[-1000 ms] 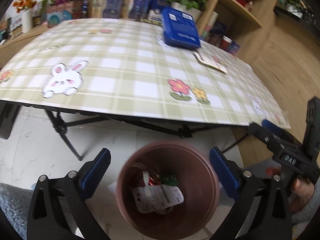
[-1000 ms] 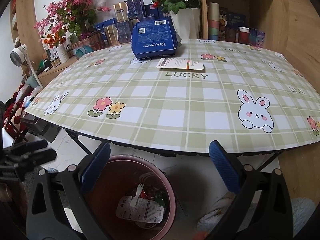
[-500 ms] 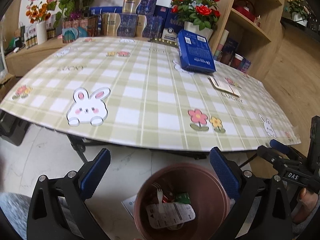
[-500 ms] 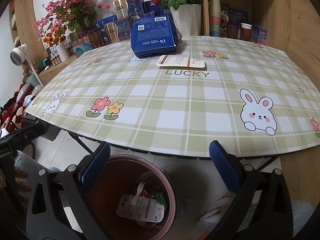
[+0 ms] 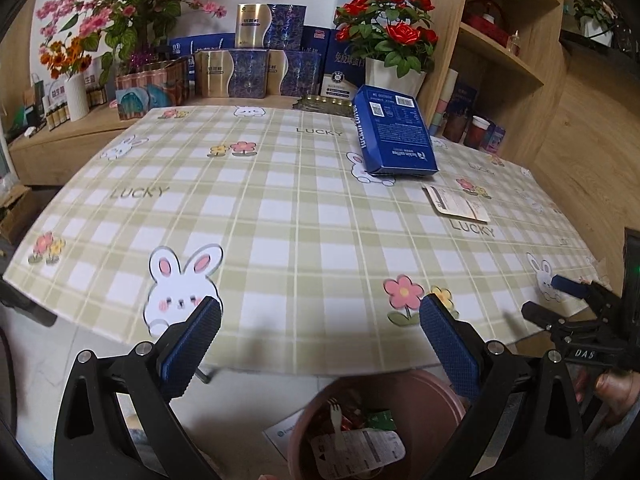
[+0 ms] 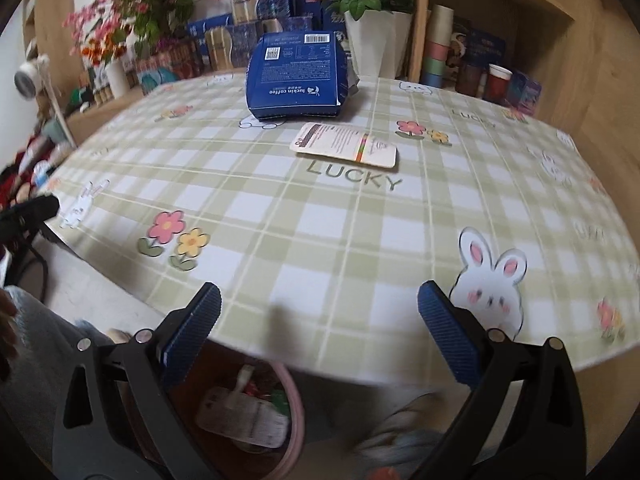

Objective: Collect trash
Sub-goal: 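Move both grippers back over the table toward the paper cup and blue coffee bag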

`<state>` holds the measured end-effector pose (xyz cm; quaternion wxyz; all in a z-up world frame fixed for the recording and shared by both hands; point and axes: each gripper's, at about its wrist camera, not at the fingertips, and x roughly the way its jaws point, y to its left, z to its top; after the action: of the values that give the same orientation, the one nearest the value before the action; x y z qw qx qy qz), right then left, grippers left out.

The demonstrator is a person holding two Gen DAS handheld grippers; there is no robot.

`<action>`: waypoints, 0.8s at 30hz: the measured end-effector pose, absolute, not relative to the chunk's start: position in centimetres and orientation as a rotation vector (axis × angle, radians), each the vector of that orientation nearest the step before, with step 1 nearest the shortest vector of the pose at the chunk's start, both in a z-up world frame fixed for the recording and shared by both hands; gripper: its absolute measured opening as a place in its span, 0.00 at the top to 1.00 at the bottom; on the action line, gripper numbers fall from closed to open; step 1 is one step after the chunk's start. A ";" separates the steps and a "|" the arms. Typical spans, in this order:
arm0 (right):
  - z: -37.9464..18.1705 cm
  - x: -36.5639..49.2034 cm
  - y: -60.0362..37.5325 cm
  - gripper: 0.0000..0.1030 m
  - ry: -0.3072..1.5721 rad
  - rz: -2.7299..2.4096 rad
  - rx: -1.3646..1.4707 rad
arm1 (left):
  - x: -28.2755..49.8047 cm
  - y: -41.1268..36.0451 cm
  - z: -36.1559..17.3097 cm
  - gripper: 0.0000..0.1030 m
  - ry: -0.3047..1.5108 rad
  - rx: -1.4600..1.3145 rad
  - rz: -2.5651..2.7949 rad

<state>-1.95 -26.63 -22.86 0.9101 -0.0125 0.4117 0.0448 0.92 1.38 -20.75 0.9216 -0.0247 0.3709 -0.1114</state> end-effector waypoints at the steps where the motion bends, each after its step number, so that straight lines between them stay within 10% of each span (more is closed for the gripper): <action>1: -22.8 -1.3 -26.9 0.06 0.857 0.091 -0.038 | 1.4 1.3 -20.7 0.06 0.771 -0.044 -0.223; 24: -24.6 15.3 -25.1 0.09 1.056 0.149 -0.166 | 11.5 1.1 -21.5 0.06 0.804 -0.102 -0.245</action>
<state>15.28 -25.06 -24.60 0.8579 -0.0788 0.5028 0.0710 11.51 1.07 -21.51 0.9118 -0.0494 0.3899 -0.1188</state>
